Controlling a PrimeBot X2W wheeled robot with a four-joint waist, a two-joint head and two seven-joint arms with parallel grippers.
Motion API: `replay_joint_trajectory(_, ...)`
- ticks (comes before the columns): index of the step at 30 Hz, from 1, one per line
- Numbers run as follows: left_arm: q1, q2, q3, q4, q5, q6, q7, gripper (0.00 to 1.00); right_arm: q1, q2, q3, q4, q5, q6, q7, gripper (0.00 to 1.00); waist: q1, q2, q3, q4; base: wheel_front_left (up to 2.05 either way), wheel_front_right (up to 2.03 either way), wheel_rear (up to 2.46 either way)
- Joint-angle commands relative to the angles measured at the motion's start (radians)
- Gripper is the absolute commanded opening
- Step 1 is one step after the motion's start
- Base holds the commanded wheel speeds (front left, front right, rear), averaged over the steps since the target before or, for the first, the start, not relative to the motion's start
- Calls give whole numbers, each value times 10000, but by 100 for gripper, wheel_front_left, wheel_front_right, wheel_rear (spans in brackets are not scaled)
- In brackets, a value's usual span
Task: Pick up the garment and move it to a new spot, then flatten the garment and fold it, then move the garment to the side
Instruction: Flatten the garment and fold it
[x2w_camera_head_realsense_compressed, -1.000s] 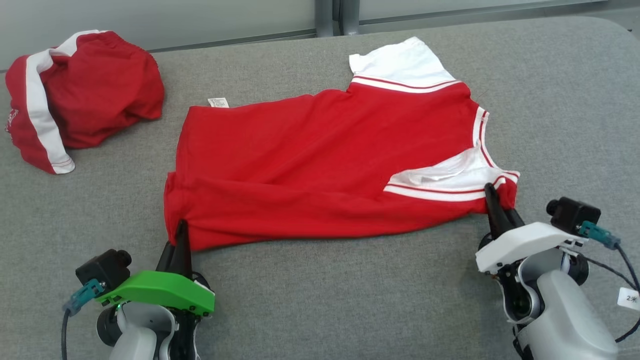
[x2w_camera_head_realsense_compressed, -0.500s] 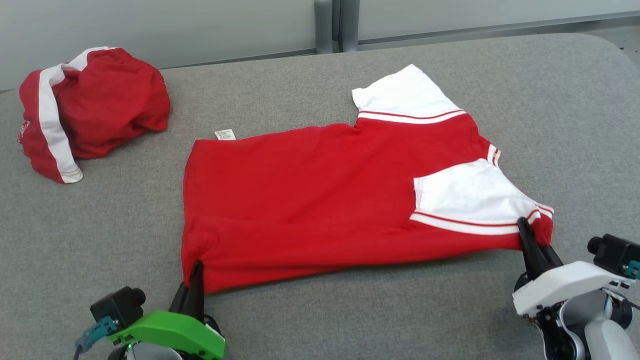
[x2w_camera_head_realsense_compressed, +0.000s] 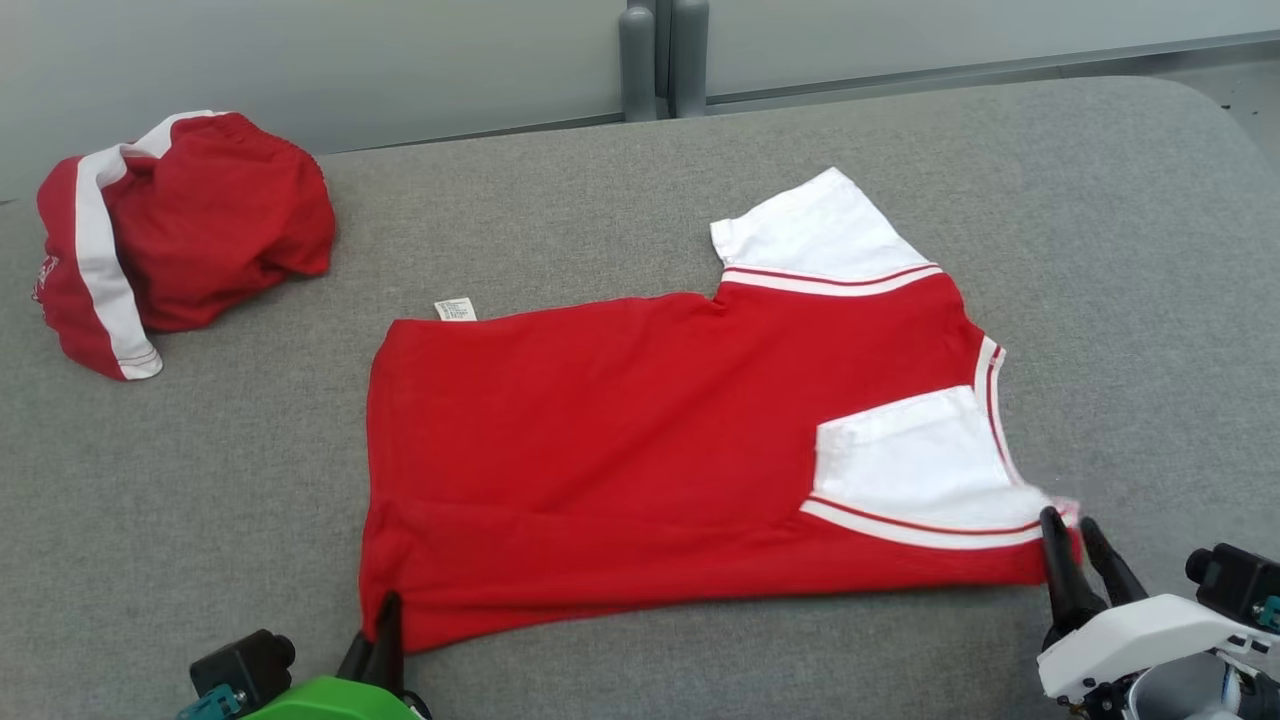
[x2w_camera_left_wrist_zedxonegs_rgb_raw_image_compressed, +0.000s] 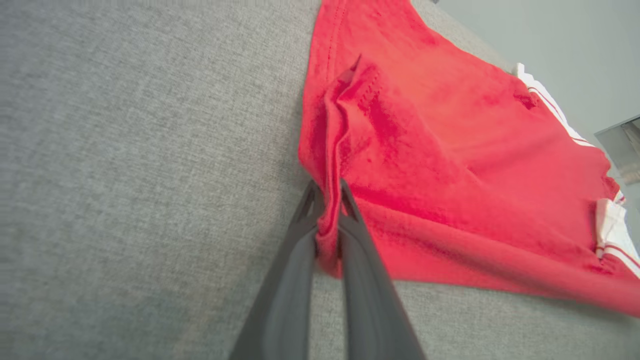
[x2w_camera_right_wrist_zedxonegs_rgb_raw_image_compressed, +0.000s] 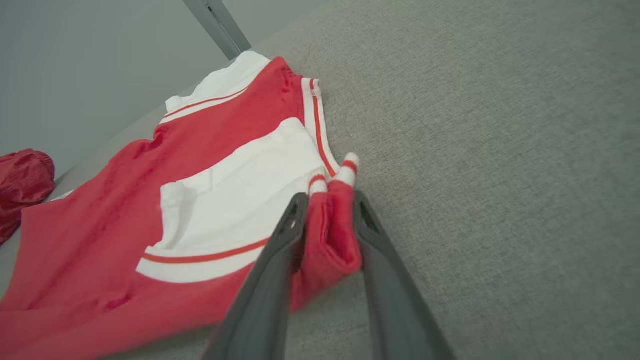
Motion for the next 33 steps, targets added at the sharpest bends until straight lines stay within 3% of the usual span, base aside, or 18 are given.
replay_joint_trajectory(1,-27,140,98,-1,84,63,-139,100,27,-64,-27,111,-45,-15,-184,100,0,106,-27,-26,0,0,0)
replay_joint_trajectory(12,-475,962,273,-580,586,264,-143,100,-168,-57,-639,-65,-666,-9,-545,100,0,106,-25,-140,0,0,0)
replay_joint_trajectory(18,-1767,1620,-97,-450,1096,-8,557,100,-512,-57,-563,-704,-1103,-9,-591,100,0,106,189,-257,0,0,0)
replay_joint_trajectory(26,-4210,2046,-468,1051,1467,-362,1664,100,-1172,-57,-51,-1210,-1297,-9,-456,100,0,106,795,-624,0,0,0)
replay_joint_trajectory(33,-5814,2278,-544,2931,1718,-496,1830,100,-1701,-52,392,-1250,-1202,-9,-582,100,0,106,1403,-1048,0,0,0)
